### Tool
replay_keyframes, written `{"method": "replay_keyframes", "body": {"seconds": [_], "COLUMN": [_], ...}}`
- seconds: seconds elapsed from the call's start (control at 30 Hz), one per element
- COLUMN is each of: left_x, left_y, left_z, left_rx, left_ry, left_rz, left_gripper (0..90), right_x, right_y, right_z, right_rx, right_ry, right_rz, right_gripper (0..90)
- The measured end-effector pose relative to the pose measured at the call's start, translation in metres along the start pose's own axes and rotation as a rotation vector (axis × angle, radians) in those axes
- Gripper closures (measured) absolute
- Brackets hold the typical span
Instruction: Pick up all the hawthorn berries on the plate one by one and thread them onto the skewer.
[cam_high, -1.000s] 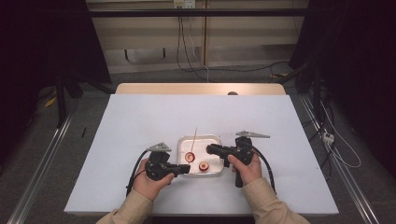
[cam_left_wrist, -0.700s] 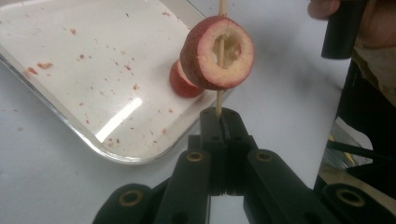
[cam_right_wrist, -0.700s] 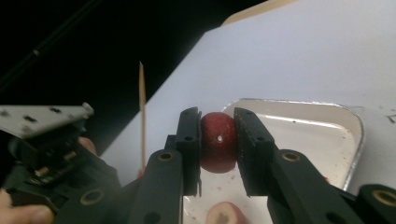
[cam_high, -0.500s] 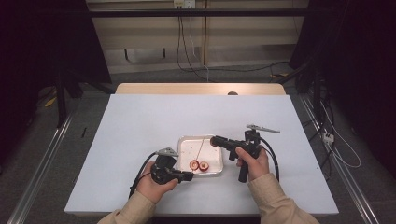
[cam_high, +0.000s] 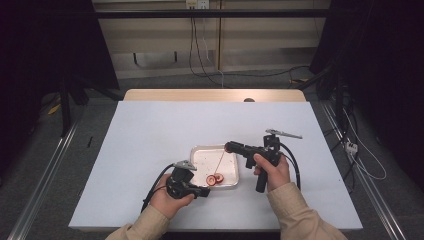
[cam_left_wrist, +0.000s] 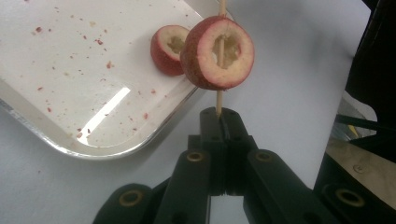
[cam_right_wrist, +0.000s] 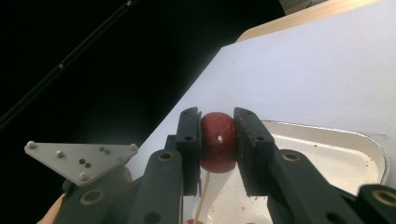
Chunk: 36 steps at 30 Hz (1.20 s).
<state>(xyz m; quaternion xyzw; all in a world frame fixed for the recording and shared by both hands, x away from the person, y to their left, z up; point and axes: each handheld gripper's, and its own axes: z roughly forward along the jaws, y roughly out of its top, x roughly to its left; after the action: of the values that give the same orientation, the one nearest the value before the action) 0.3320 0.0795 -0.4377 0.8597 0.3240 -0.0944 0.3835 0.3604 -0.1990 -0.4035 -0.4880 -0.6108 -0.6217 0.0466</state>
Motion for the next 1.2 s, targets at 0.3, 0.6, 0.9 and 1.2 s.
{"method": "replay_keyframes", "body": {"seconds": [0.3,0.6,0.9,1.2], "left_x": [-0.0056,-0.0041,-0.0040,0.0009], "left_y": [0.0017,0.0006,0.0007,0.0005], "left_z": [0.0007,0.0011,0.0020,-0.0011], "left_rx": [0.005,0.005,0.008,-0.001], "left_ry": [-0.020,-0.015,-0.034,-0.014], "left_rz": [0.034,0.020,0.013,-0.006], "left_gripper": [90.0,90.0,90.0,90.0], "right_x": [-0.0030,-0.0027,-0.0037,-0.0044], "right_y": [0.0001,-0.0006,-0.0004,-0.0016], "right_z": [0.0023,0.0045,0.0046,0.0029], "right_rx": [0.006,0.001,-0.012,-0.004], "right_ry": [0.004,0.008,0.016,0.020], "right_rz": [0.025,0.038,0.053,0.053], "right_gripper": [71.6,72.5,72.5,72.6]}}
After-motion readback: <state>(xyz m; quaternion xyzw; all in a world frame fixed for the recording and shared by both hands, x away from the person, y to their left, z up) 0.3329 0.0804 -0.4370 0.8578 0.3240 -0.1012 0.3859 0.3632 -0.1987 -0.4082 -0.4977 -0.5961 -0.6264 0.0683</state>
